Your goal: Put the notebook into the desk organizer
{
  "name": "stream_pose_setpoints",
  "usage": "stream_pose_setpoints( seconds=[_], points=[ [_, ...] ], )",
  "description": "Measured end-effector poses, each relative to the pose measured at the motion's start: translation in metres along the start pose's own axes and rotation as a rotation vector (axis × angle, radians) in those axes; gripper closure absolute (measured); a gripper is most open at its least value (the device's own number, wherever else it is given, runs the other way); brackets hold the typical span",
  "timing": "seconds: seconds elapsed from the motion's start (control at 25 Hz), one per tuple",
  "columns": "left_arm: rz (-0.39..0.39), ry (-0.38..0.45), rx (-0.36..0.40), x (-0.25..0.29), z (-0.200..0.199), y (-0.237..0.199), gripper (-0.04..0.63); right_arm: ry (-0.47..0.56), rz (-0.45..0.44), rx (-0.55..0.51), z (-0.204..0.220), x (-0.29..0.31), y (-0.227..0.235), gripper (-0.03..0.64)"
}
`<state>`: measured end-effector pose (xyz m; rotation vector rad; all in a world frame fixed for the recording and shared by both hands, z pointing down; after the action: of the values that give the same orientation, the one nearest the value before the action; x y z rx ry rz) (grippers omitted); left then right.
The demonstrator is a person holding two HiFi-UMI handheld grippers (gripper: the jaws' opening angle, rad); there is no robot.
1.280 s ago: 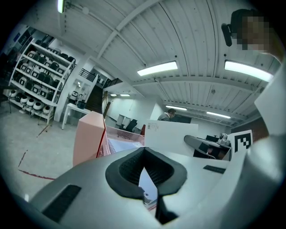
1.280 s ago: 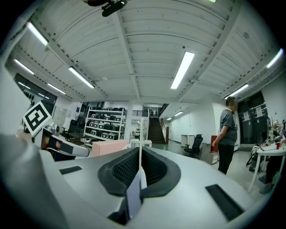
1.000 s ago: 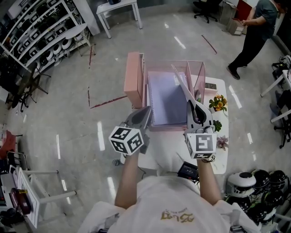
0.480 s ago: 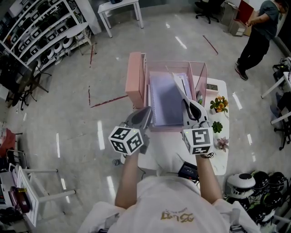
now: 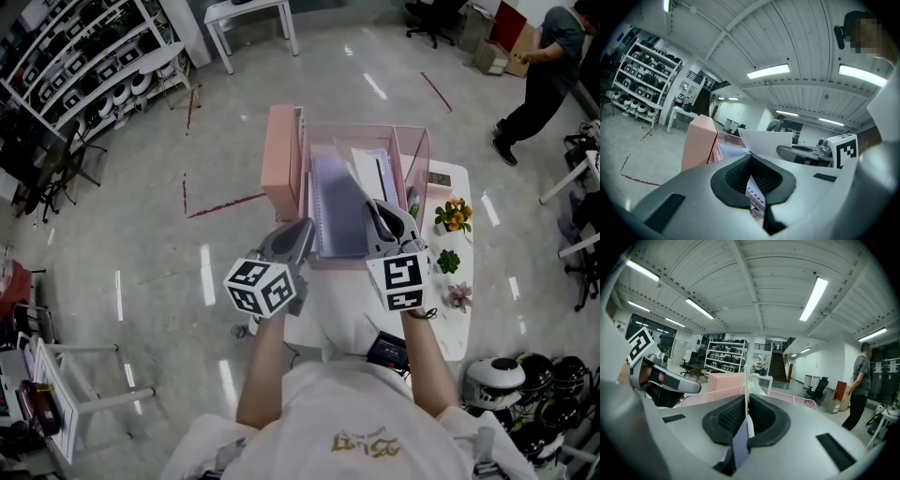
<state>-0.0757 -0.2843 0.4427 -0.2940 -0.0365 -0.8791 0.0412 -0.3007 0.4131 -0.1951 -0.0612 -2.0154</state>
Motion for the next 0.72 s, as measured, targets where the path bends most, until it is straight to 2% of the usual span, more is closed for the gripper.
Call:
stream_pose_setpoints(
  seconds=[0.28, 0.44, 0.72],
  points=[
    [-0.007, 0.001, -0.006, -0.003, -0.002, -0.001, 0.578, -0.111, -0.038, 0.002, 0.022, 0.015, -0.009, 0.570],
    [-0.012, -0.001, -0.009, -0.002, 0.000, -0.004, 0.578, -0.136, -0.044, -0.031, 0.027, 0.021, -0.012, 0.561],
    [-0.019, -0.002, -0.014, -0.001, 0.002, -0.005, 0.578, -0.169, -0.087, -0.003, 0.032, 0.023, -0.016, 0.529]
  ],
)
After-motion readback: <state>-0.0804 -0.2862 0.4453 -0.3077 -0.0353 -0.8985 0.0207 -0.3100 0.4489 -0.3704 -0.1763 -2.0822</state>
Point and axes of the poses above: the fingertips, and each gripper's own axes: x forward along the fingers, y to its right, z out of its underside, the point moved 1 cm from there along -x, backward along the fingers, and after that the axes turned 9 degrees about x, right-handed, at the moved point
